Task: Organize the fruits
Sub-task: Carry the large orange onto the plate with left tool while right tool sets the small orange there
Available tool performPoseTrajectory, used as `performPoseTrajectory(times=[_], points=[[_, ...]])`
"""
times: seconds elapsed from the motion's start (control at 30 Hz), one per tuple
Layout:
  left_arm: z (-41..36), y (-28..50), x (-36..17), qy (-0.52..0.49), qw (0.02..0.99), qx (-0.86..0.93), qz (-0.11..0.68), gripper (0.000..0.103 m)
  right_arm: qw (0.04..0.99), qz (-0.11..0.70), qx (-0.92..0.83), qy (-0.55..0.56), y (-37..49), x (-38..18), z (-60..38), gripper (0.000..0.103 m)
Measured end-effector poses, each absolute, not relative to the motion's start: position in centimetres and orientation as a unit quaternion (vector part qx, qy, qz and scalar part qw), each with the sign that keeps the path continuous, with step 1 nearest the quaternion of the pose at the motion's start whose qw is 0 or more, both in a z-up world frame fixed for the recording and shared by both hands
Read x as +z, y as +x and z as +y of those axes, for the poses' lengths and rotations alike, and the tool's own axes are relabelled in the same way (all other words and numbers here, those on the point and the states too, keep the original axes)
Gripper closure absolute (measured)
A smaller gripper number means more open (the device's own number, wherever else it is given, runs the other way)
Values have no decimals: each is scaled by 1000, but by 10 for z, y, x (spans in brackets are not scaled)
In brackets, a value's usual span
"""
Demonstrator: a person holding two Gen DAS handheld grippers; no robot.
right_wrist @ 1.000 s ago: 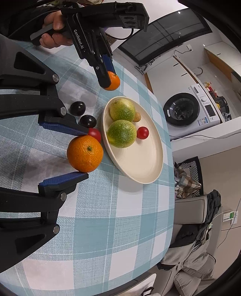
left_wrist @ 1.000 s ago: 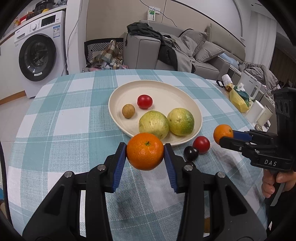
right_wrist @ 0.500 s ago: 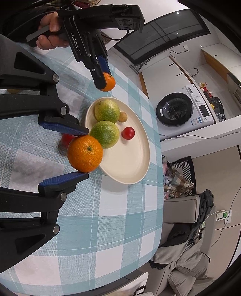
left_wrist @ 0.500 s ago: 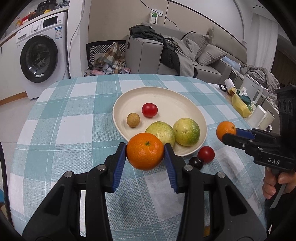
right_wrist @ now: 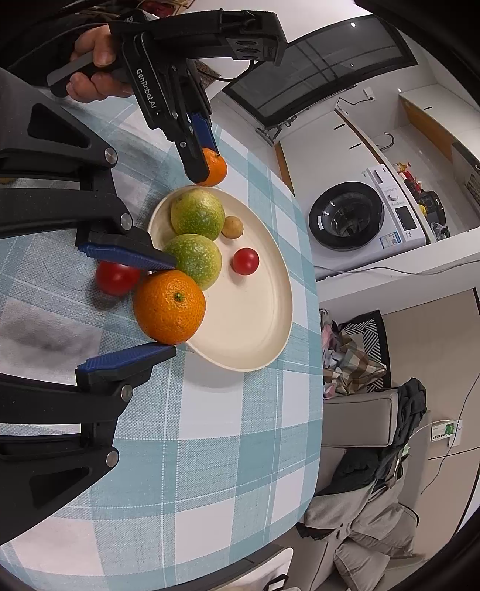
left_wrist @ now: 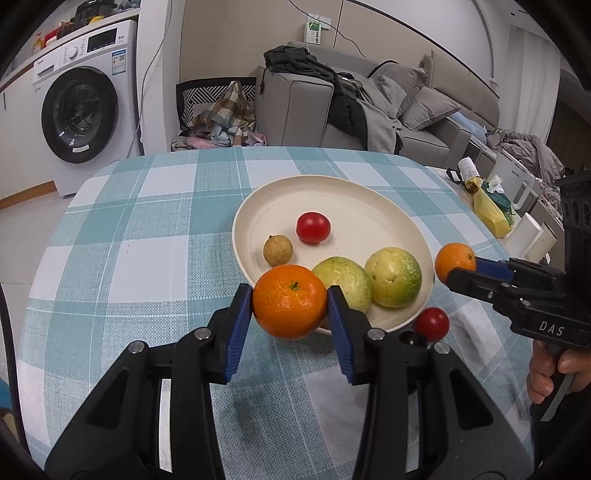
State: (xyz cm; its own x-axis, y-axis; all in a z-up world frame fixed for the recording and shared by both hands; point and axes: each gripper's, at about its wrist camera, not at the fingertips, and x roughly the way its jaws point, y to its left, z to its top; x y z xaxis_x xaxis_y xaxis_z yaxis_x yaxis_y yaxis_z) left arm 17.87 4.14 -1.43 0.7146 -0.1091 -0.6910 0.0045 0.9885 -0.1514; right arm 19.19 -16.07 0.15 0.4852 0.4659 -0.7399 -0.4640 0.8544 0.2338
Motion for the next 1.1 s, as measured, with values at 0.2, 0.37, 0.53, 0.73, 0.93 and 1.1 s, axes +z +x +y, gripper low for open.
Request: performPoseTrajectory(times=[0.2, 0.37, 0.53, 0.73, 0.93, 1.1], points=[[45, 191, -17, -68, 923, -28, 377, 65, 863, 429, 268, 1, 202, -1, -157, 62], [46, 195, -17, -68, 924, -25, 376, 65, 864, 428, 267, 1, 207, -2, -155, 62], [46, 195, -17, -65, 924, -25, 376, 65, 863, 429, 266, -2, 213, -5, -152, 62], [47, 199, -17, -65, 924, -24, 377, 65, 863, 431, 264, -7, 220, -10, -150, 62], [50, 204, -18, -64, 923, -24, 378, 65, 863, 432, 262, -10, 228, -11, -150, 62], [52, 208, -19, -65, 923, -26, 379, 65, 863, 433, 261, -13, 234, -12, -150, 62]])
